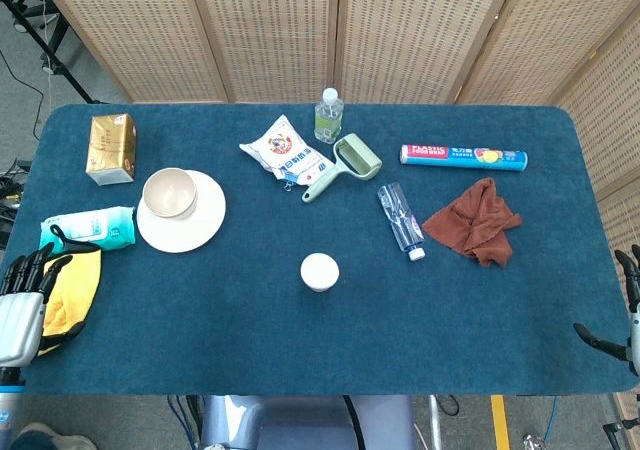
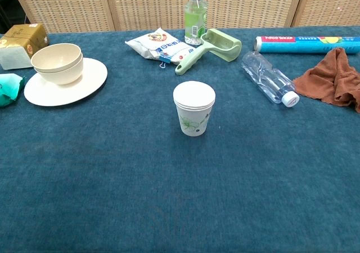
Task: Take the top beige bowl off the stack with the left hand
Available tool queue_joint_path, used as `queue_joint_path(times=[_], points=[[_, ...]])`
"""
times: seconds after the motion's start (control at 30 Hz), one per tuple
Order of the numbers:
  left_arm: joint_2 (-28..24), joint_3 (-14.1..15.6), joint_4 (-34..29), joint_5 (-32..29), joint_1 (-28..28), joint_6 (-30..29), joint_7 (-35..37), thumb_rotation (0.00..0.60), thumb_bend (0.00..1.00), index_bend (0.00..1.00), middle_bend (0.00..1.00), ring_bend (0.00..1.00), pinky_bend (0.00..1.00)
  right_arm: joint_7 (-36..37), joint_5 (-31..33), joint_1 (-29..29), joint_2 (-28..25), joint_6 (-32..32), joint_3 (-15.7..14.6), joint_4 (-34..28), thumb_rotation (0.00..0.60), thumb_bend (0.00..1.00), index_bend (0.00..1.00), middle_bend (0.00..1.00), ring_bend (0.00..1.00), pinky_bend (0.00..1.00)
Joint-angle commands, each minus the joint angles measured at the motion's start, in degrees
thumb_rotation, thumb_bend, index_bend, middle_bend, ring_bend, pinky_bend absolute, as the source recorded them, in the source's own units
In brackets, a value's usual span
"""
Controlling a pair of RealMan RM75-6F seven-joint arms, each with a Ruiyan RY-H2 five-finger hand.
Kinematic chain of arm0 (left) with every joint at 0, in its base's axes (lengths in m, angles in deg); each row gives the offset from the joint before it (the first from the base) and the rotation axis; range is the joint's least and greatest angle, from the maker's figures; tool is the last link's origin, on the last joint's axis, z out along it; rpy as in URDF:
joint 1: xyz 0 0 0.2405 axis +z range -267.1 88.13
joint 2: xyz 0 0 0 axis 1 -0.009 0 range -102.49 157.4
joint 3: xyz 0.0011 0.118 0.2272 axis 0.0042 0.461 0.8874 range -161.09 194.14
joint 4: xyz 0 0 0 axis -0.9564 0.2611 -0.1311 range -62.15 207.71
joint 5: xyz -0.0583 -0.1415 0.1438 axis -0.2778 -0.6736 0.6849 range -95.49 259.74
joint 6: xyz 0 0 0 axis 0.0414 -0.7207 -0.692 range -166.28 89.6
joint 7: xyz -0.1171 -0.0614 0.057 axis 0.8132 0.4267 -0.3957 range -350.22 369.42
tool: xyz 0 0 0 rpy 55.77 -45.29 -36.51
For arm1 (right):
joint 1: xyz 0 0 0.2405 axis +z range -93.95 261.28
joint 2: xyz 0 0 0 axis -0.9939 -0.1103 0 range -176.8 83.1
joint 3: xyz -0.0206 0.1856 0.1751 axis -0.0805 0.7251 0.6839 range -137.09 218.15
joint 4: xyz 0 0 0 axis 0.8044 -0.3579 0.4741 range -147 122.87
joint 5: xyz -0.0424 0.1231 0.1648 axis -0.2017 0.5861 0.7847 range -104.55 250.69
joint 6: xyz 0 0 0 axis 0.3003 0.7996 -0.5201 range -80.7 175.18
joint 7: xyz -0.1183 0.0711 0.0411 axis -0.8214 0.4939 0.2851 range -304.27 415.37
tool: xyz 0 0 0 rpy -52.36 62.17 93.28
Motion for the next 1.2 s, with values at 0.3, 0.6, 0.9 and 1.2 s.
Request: queue_joint_path(times=[0.3, 0.6, 0.9, 1.2], points=[[-0.4, -1.8, 0.7, -2.5, -1.8, 2.4, -0.5, 0.6, 0.02, 0.16, 0.0, 0.0, 0.0, 0.1, 0.3, 0.0, -0.1, 0.2, 0.1, 0.0, 0.6, 0.0, 0.0, 0.0, 0.0, 0.0], [-1.6, -11.9, 5.3, -17.6, -12.7, 17.2, 0.4, 0.6, 0.16, 0.48, 0.0, 0.0, 0.0, 0.2, 0.9, 0.3, 0.0, 1.1, 0.1, 0.0, 0.6, 0.0, 0.0, 0.0, 0.0, 0.0], [4.4, -15.5, 17.7, -25.4, -23.0, 28.5, -1.1, 0.6, 0.24, 0.61, 0.0, 0.0, 0.0, -0.8, 2.1, 0.8, 0.6, 2.3, 0.2, 0.7, 0.6, 0.0, 0.0, 0.0, 0.0, 0.0], [13.3, -15.4, 29.4, -30.7, -29.7, 33.6, -4.5, 0.6, 0.3, 0.61, 0.0, 0.0, 0.0, -1.4, 3.8, 1.3, 1.3, 3.5, 0.6, 1.5, 0.6, 0.0, 0.0, 0.0, 0.0, 0.0]])
